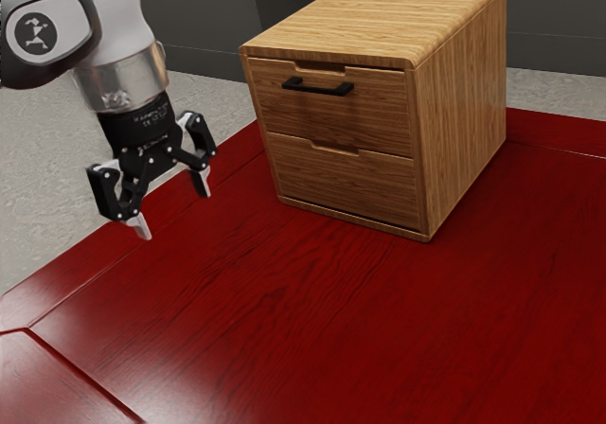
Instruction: Pull the drawer handle with one arm to open the drawer
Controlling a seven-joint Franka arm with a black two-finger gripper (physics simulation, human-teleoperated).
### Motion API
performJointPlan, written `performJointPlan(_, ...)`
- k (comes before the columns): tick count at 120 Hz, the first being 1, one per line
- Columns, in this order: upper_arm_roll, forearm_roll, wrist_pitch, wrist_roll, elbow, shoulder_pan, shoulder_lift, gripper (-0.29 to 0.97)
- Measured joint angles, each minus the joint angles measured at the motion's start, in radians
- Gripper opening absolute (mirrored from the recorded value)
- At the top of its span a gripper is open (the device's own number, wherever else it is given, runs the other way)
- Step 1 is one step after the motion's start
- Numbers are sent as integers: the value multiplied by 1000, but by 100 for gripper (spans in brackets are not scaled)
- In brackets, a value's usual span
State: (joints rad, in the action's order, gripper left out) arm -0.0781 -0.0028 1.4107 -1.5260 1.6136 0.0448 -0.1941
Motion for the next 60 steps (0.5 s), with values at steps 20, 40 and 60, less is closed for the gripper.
performJointPlan(20,-13,8,55,1,36,9,-1,68)
performJointPlan(40,-17,28,49,-2,-80,34,79,68)
performJointPlan(60,-11,39,99,0,-327,20,253,68)
